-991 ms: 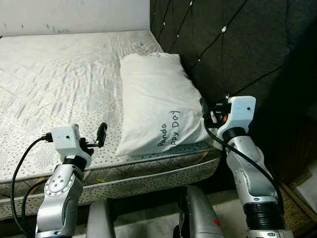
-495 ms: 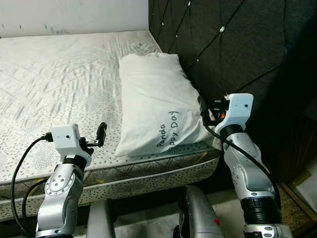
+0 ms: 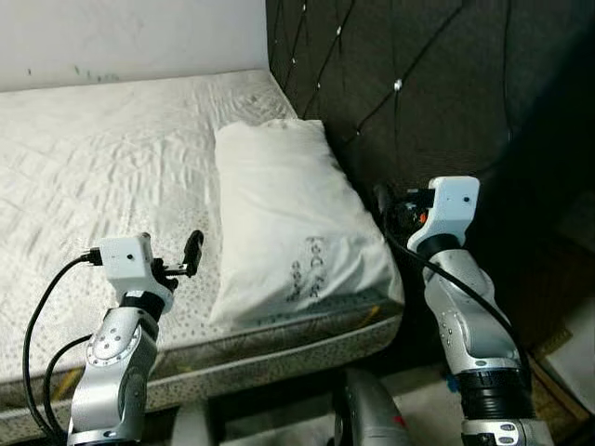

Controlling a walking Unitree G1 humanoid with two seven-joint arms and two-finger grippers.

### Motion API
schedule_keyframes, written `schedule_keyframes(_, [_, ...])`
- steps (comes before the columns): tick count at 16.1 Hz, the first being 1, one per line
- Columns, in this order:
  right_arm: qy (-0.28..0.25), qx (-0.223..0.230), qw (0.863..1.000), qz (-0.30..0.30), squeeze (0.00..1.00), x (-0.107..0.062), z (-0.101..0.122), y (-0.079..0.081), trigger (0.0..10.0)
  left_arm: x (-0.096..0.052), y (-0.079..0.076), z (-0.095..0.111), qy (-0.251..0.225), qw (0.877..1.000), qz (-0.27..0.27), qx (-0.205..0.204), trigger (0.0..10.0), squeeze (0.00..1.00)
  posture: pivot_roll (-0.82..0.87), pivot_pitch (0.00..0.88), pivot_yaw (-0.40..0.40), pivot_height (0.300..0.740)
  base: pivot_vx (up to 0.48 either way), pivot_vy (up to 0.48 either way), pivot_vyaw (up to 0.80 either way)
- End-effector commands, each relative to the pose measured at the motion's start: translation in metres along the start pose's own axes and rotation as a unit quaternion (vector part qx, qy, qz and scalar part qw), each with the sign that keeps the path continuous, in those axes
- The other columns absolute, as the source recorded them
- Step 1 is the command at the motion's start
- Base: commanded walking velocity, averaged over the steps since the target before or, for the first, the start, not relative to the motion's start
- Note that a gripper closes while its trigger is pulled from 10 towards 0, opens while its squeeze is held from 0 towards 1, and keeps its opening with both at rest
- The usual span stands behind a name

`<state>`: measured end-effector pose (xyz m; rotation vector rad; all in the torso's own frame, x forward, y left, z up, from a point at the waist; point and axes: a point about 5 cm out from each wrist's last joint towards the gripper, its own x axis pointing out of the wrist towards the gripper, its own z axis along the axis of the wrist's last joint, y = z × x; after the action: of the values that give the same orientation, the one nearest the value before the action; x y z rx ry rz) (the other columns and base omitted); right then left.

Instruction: Clean up the room

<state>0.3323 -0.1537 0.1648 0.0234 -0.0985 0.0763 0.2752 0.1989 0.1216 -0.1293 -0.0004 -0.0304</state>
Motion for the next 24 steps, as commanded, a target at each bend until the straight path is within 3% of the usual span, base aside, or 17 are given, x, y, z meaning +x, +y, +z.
schedule_keyframes(1, [-0.006, 0.003, 1.0, 0.005, 0.0, 0.003, 0.005, 0.001, 10.0, 0.002, 0.0, 0.002, -0.002, 1.0, -0.001, 0.005, 10.0, 0.0, -0.13, 0.0, -0.015, 0.682, 0.0, 0.0, 0.0])
schedule_keyframes(6, [-0.006, 0.002, 1.0, 0.005, 0.0, 0.003, 0.005, 0.001, 10.0, 0.002, 0.0, 0.002, -0.002, 1.0, 0.0, 0.007, 10.0, 0.0, -0.13, 0.0, -0.014, 0.74, 0.0, 0.0, 0.0])
schedule_keyframes(17, [-0.01, -0.011, 1.0, -0.004, 0.0, 0.006, 0.009, -0.001, 10.0, 0.009, -0.003, -0.001, 0.006, 1.0, 0.008, 0.006, 10.0, 0.0, -0.19, 0.0, 0.007, 0.74, 0.0, 0.0, 0.0])
schedule_keyframes(24, [0.006, -0.018, 1.0, -0.022, 0.0, 0.001, -0.001, -0.003, 10.0, 0.018, -0.001, 0.004, 0.005, 1.0, 0.011, 0.011, 10.0, 0.0, -0.19, 0.0, 0.019, 0.74, 0.0, 0.0, 0.0])
